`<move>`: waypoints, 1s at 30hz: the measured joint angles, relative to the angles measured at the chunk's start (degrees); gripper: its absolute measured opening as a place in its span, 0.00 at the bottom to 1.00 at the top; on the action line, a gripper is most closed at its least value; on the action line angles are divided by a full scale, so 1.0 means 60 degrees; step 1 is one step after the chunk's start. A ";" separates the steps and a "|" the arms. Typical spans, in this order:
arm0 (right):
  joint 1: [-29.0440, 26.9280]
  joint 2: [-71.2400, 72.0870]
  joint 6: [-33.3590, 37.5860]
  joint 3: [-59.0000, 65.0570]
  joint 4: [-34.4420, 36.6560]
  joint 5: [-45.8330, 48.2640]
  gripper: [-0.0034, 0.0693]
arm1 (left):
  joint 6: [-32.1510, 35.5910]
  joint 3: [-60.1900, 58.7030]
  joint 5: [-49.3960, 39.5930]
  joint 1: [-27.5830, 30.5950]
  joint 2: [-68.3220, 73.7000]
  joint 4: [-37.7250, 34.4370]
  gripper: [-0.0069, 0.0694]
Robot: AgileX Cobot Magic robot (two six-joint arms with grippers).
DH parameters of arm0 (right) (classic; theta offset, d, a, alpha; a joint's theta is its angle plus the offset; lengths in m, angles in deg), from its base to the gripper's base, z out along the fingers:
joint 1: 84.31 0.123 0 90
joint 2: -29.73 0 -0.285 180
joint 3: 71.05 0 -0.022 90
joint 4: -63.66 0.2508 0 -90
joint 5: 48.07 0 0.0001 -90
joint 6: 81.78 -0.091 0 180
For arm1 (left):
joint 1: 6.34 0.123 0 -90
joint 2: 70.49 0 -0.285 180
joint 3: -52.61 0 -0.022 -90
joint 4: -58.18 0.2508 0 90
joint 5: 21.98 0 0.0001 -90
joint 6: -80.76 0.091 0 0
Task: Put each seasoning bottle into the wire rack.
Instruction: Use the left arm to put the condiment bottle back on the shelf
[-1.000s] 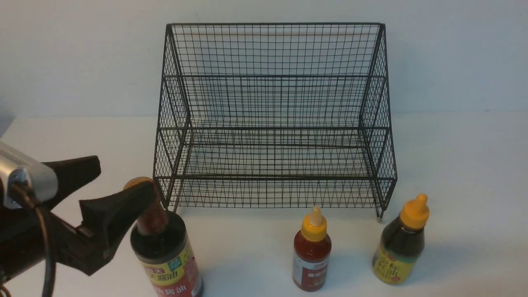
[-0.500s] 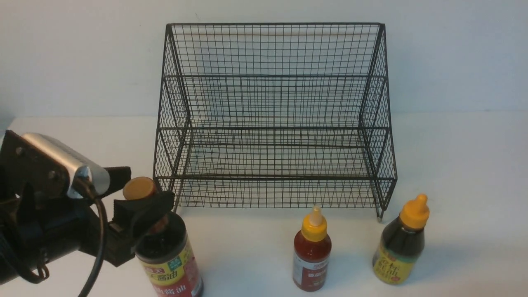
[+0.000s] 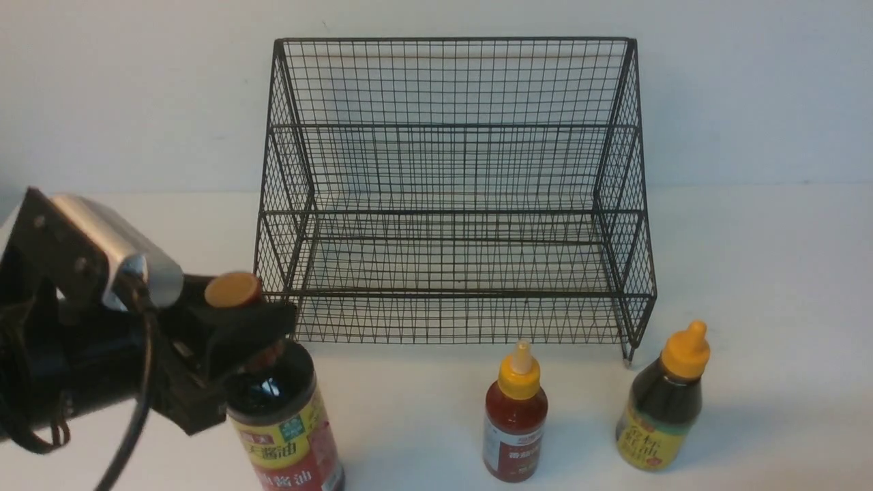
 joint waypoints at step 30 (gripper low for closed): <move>0.0000 0.0000 0.0000 0.0000 0.0000 0.0000 0.03 | -0.0066 0.8748 0.0998 0.0000 0.6588 -0.1543 0.44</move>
